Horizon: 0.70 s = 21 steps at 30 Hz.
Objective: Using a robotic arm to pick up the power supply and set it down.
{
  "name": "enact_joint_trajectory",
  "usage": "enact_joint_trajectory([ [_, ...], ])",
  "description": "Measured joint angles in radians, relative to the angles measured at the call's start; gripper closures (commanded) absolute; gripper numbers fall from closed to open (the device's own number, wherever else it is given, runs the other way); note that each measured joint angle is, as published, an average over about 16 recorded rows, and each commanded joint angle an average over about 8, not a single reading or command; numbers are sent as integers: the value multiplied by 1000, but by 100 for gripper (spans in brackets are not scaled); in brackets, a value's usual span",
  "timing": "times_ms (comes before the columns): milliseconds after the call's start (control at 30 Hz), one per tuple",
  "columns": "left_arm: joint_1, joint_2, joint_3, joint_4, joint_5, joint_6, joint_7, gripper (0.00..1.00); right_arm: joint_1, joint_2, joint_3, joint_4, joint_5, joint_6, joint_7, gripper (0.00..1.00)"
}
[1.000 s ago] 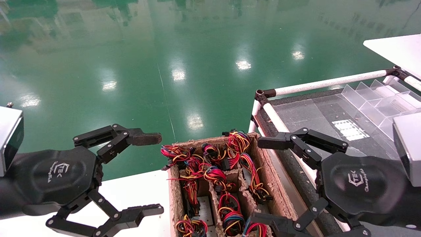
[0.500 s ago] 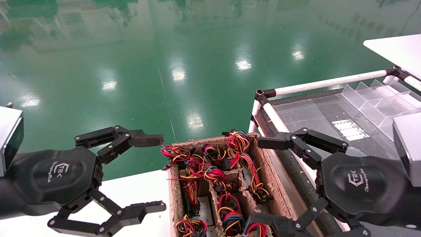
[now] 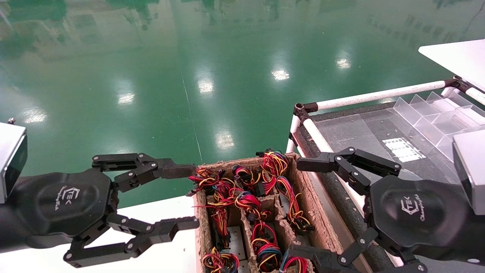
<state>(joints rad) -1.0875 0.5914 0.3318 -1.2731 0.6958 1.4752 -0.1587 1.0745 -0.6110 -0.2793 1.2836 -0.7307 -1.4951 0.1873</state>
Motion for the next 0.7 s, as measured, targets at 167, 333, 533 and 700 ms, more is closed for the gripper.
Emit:
enact_joint_trajectory([
  [167,0,0,0,0,0,0,0,100,0,0,0,0,0,0,0,0],
  [333,0,0,0,0,0,0,0,100,0,0,0,0,0,0,0,0],
  [533,0,0,0,0,0,0,0,100,0,0,0,0,0,0,0,0],
  [700,0,0,0,0,0,0,0,100,0,0,0,0,0,0,0,0],
])
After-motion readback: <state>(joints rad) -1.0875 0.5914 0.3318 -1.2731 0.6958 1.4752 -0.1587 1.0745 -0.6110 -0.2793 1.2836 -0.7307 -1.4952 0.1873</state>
